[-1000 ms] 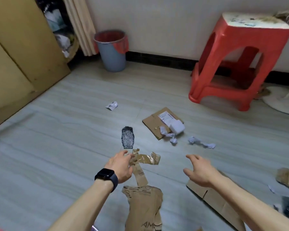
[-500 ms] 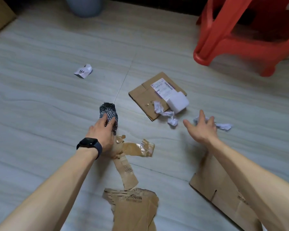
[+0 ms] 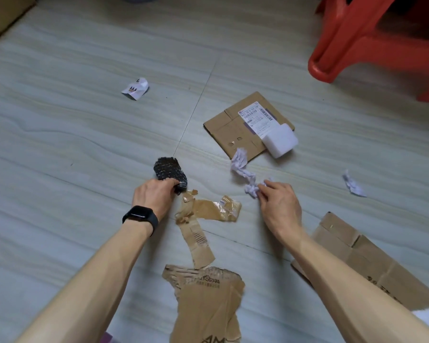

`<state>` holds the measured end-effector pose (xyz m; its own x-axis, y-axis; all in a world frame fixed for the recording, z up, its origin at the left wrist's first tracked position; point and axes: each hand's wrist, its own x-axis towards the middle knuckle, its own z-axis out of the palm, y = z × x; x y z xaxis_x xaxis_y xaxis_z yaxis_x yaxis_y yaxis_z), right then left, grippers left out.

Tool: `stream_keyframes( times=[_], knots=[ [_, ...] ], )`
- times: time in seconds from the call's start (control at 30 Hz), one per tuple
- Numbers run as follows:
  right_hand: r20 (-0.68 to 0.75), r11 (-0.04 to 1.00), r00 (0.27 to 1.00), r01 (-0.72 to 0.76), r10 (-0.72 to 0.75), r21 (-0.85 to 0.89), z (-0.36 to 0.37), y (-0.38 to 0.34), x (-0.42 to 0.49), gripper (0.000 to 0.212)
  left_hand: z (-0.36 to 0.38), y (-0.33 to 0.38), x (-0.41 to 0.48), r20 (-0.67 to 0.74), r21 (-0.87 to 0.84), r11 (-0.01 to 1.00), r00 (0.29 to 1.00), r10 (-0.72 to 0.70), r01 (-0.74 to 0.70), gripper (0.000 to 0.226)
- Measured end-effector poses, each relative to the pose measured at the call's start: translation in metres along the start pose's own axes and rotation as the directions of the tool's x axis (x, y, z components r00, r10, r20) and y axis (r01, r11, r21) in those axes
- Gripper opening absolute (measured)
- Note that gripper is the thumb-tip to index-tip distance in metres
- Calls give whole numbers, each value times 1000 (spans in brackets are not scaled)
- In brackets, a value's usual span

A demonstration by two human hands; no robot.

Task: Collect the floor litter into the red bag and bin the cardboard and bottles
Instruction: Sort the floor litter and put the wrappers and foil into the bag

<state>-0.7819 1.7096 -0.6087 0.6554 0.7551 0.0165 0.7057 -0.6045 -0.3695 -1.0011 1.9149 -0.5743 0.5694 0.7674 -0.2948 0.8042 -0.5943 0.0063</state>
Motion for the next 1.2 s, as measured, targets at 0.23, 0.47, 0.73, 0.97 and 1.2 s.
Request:
stream_keyframes(
  times=[0.23,0.47,0.73,0.97,1.2],
  knots=[
    [294,985,950,-63,108,-158,-27,-3,-48,24,-10,5,-61,69,-104,994,998,-8,15,29],
    [387,985,912,-165,135,45,-109,-59,-98,23,-92,-23,-151,-47,-221,974,998,36,-46,26],
    [233,946,956,101,-177,308,-196,-187,-189,18,-166,-112,-295,-195,-361,929,968,-155,76,23],
    [235,826,810,450,-537,338,-229,-291,-262,16,-175,-204,-421,-267,-410,882,894,-359,232,25],
    [336,660,570,673,-750,333,-212,-392,-306,19,-152,-263,-514,-202,-376,837,846,-494,399,27]
  ],
)
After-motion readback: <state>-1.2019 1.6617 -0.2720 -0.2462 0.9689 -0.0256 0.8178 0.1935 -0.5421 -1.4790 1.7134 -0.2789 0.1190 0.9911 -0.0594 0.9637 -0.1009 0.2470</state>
